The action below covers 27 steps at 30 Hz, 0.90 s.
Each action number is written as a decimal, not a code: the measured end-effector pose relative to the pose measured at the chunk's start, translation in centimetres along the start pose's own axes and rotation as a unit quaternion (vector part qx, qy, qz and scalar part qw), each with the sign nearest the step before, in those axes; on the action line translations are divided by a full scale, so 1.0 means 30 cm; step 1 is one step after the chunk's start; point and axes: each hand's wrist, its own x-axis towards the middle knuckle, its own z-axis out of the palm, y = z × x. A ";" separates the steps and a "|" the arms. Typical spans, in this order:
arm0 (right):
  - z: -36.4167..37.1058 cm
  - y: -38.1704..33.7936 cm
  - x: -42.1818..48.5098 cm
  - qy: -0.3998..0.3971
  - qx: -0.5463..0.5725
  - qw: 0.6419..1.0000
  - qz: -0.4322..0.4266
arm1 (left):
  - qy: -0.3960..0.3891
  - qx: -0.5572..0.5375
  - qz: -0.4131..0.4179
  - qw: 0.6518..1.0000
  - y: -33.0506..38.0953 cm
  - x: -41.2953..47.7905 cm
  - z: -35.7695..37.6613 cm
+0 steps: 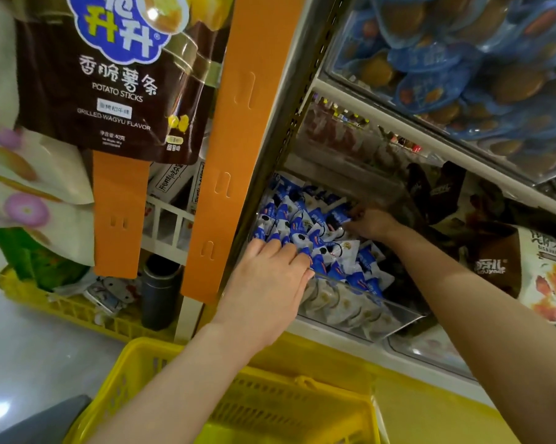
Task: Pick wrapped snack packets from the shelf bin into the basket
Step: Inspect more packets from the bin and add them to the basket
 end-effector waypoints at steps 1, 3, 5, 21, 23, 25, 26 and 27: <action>-0.006 0.004 0.001 -0.012 -0.016 1.000 0.006 | 0.004 0.000 0.002 1.000 0.000 0.000 0.002; -0.016 0.010 0.008 -0.023 -0.021 0.999 0.012 | 0.016 0.003 0.005 1.000 -0.001 0.000 0.009; -0.017 0.008 0.012 -0.024 -0.028 0.999 0.006 | 0.022 0.007 0.008 1.000 -0.003 0.001 0.012; -0.008 0.008 0.045 -0.029 0.088 0.995 -0.025 | 0.047 -0.004 0.017 0.999 -0.002 0.001 0.030; -0.037 0.012 0.046 -0.001 0.090 0.996 -0.020 | 0.049 -0.006 0.017 0.999 -0.001 0.003 0.028; -0.054 0.021 0.042 0.022 0.068 0.997 -0.017 | 0.051 -0.007 0.016 0.999 0.001 0.004 0.026; -0.056 0.028 0.038 0.023 0.041 0.999 -0.014 | 0.051 -0.009 0.015 0.999 0.001 0.004 0.025; -0.052 0.034 0.033 0.018 0.007 1.000 -0.007 | 0.049 -0.011 0.015 0.999 0.002 0.005 0.025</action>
